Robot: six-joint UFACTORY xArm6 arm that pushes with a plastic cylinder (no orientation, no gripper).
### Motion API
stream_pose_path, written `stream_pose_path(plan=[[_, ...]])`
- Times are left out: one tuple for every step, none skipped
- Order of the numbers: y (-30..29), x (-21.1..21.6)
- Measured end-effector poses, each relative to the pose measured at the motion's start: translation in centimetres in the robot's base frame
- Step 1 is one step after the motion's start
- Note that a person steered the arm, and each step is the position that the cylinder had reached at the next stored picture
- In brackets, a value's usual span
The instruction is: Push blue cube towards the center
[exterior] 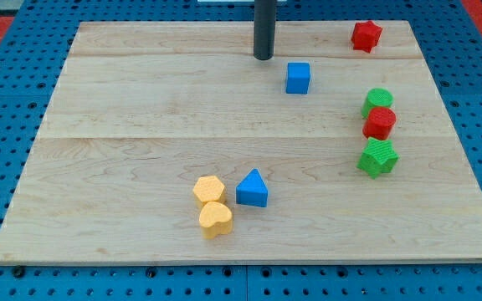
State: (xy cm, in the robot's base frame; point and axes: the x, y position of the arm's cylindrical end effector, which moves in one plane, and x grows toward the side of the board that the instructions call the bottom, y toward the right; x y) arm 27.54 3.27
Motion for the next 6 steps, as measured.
stream_pose_path(plan=[[-0.8,0.1],[-0.6,1.8],[2.4,1.4],[6.0,2.0],[6.8,4.8],[3.7,7.4]])
